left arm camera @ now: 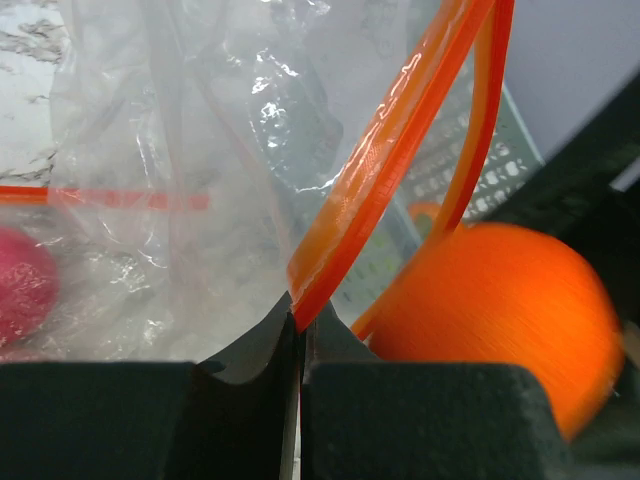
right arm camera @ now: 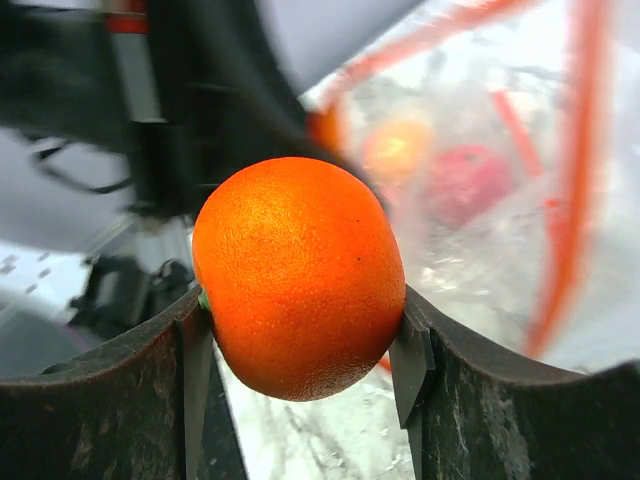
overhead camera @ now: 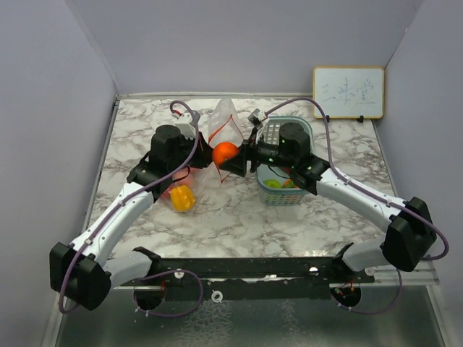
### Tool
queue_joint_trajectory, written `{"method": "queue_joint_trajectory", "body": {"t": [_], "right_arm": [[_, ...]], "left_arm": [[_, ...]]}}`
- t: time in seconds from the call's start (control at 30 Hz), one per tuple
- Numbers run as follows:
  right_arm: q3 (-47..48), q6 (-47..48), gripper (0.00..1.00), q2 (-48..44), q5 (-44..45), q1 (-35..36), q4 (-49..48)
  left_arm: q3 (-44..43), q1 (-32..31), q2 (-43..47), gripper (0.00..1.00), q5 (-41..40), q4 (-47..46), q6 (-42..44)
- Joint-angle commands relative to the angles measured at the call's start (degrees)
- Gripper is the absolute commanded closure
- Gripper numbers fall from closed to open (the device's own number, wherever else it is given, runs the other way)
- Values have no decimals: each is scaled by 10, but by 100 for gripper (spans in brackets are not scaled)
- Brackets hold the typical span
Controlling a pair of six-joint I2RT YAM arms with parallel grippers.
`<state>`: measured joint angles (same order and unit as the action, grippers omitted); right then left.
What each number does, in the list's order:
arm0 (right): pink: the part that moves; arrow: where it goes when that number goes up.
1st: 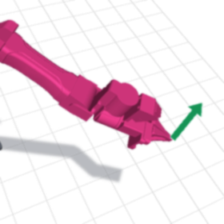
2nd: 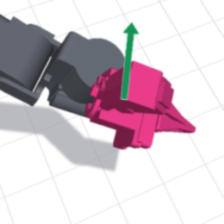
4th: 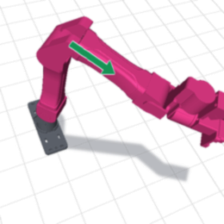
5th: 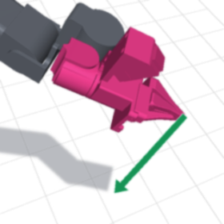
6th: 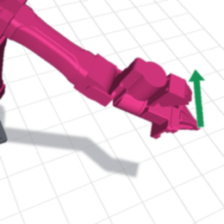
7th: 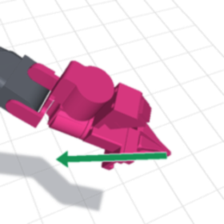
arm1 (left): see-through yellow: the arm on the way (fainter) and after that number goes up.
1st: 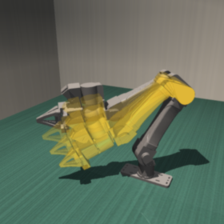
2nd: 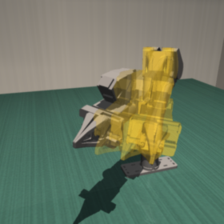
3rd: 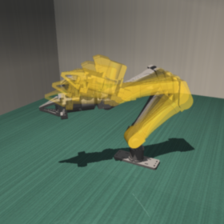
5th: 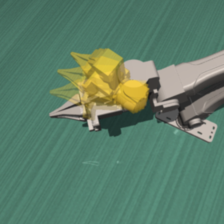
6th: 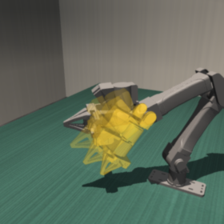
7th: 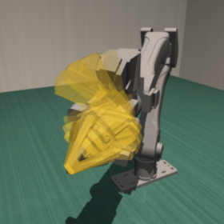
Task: Place the food in the zip-top bag and seal the zipper
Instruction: Place the fake fruit in the zipper food storage bag.
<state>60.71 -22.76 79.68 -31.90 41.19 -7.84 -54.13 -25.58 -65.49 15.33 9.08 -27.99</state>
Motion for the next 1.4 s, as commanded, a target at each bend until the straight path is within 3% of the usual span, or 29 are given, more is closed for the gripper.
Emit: {"method": "queue_joint_trajectory", "body": {"t": [0.0, 0.3, 0.43, 0.6, 0.67, 0.87, 1.0, 1.17, 1.37], "right_arm": [[-3, 7, 69, 7, 176, -2, -39], [46, 60, 62, 28, 340, -1, 57], [56, 77, 45, 33, 336, 5, 90], [56, 91, 18, 7, 296, 14, 126], [53, 97, 12, -7, 295, 14, 144], [52, 109, 12, -73, 312, 14, 191], [80, 97, 16, -107, 389, 13, 252], [128, 74, 18, -31, 533, -1, 358], [128, 52, 19, 66, 546, -60, 378]], "left_arm": [[-28, 2, 55, 100, 66, 35, -14], [69, 2, 118, 100, 204, -48, -133], [108, 2, 112, 100, 217, -114, -175], [117, 1, 89, 100, 187, -146, -168], [124, 2, 84, 100, 177, -170, -175], [109, 3, 72, 100, 151, -160, -175], [92, 3, 76, 100, 115, -113, -141], [95, 3, 79, 100, 117, -114, -136], [94, 3, 85, 100, 126, -109, -123]]}}
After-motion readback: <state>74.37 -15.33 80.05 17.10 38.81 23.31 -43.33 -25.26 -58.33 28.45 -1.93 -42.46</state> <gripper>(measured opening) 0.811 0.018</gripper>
